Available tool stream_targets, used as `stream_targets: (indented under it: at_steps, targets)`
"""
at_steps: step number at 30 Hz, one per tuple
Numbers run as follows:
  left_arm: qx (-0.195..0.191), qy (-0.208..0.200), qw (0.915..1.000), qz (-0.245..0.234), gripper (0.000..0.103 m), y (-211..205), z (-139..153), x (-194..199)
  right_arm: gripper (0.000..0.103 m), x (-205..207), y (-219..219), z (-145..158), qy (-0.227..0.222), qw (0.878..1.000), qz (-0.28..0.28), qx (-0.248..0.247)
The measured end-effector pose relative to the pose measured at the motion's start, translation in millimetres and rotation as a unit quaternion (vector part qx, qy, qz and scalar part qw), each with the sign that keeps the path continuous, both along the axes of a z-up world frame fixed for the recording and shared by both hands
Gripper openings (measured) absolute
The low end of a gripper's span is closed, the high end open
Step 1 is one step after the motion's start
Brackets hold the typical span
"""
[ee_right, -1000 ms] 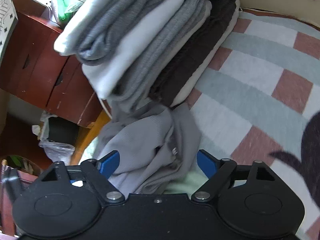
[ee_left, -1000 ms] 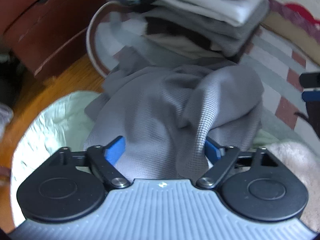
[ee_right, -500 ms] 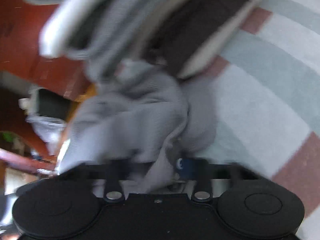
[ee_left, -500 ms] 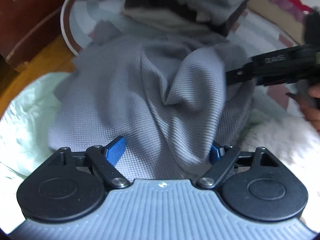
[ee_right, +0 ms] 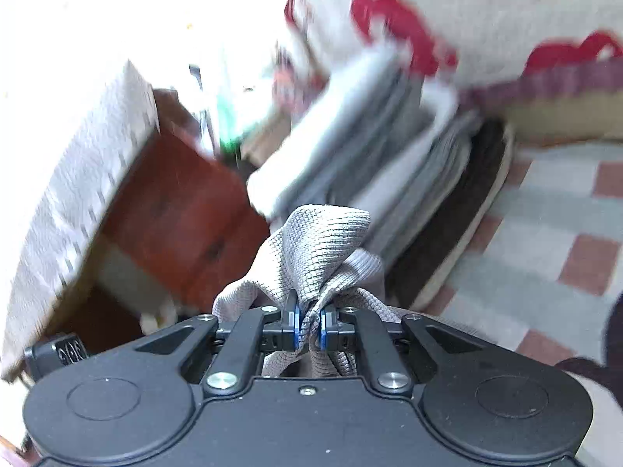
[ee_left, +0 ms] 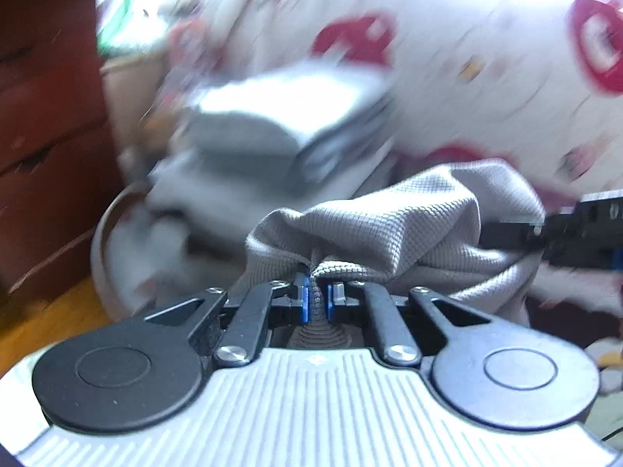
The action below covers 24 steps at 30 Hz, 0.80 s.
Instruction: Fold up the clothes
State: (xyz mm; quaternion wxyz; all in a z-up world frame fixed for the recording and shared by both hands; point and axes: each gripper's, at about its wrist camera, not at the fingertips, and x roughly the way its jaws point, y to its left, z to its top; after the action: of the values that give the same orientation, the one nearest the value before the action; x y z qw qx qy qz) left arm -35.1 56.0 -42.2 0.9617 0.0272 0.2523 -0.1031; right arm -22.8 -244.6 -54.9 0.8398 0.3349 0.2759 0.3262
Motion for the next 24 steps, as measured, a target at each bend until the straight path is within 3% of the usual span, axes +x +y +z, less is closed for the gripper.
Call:
stream_targets:
  at_steps: [4, 8, 13, 15, 16, 17, 18, 19, 20, 23, 24]
  targets:
    - [-0.037, -0.011, 0.9974, -0.06, 0.007, -33, 24, 8, 0.012, -27, -37, 42, -0.036, 0.996, -0.061, -0.052]
    - [-0.07, -0.037, 0.9892, -0.123, 0.007, -74, 47, 10, 0.011, -57, -84, 89, -0.086, 0.985, -0.121, -0.091]
    - [-0.138, -0.053, 0.9651, -0.216, 0.007, -124, 83, 11, 0.011, -88, -131, 157, -0.135, 0.961, -0.191, -0.146]
    - [-0.166, -0.05, 0.9528, -0.249, 0.007, -147, 91, 14, 0.015, -95, -150, 173, -0.126, 0.948, -0.235, -0.176]
    - [-0.175, -0.031, 0.9515, -0.251, 0.007, -161, 85, 22, 0.017, -93, -162, 176, -0.114, 0.937, -0.262, -0.201]
    - [-0.183, -0.012, 0.9498, -0.253, 0.007, -175, 80, 29, 0.039, -91, -173, 172, -0.109, 0.917, -0.302, -0.234]
    - [-0.19, 0.009, 0.9484, -0.253, 0.007, -191, 73, 37, 0.077, -88, -183, 167, -0.102, 0.894, -0.344, -0.27]
    - [-0.19, 0.036, 0.9499, -0.245, 0.007, -210, 59, 48, 0.089, -81, -194, 153, -0.08, 0.858, -0.395, -0.319]
    - [-0.183, 0.063, 0.9531, -0.233, 0.007, -230, 40, 60, 0.092, -75, -205, 139, -0.056, 0.821, -0.438, -0.361]
    - [-0.118, 0.127, 0.9662, -0.191, 0.006, -282, -31, 94, 0.088, -66, -234, 80, 0.043, 0.792, -0.452, -0.409]
    - [-0.096, 0.14, 0.9683, -0.183, 0.003, -291, -54, 103, 0.088, -72, -238, 60, 0.063, 0.803, -0.442, -0.394]
